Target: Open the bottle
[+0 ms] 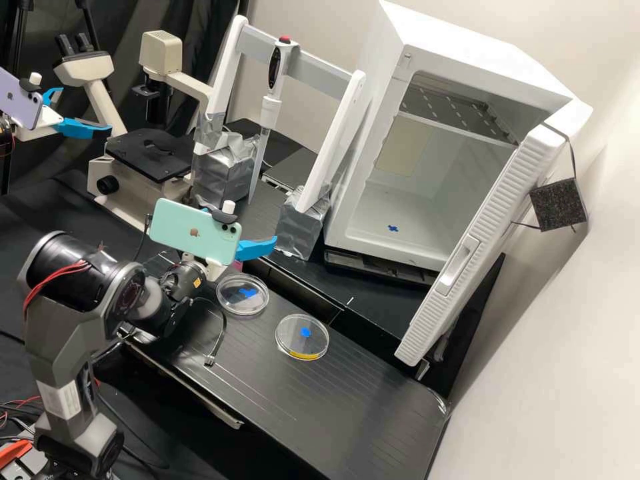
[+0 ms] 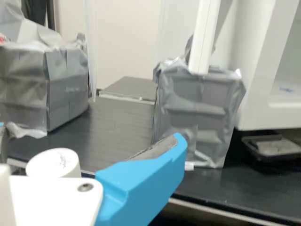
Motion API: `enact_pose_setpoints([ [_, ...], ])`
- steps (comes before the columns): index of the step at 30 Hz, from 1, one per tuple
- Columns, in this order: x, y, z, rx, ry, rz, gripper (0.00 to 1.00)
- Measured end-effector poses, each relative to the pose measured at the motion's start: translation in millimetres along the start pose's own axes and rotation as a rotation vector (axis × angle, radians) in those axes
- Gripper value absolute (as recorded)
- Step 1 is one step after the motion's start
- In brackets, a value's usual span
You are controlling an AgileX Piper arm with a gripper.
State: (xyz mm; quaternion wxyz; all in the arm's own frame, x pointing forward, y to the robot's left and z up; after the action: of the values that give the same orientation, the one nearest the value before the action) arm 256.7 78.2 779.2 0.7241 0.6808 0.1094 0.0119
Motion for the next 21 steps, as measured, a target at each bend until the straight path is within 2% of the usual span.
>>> enact_pose_setpoints([
  [9, 2.6, -5.7, 3.3, 0.002, -0.017, -0.023, 0.00],
  [21, 2.6, -9.3, 0.3, 0.001, -0.005, -0.037, 0.00],
])
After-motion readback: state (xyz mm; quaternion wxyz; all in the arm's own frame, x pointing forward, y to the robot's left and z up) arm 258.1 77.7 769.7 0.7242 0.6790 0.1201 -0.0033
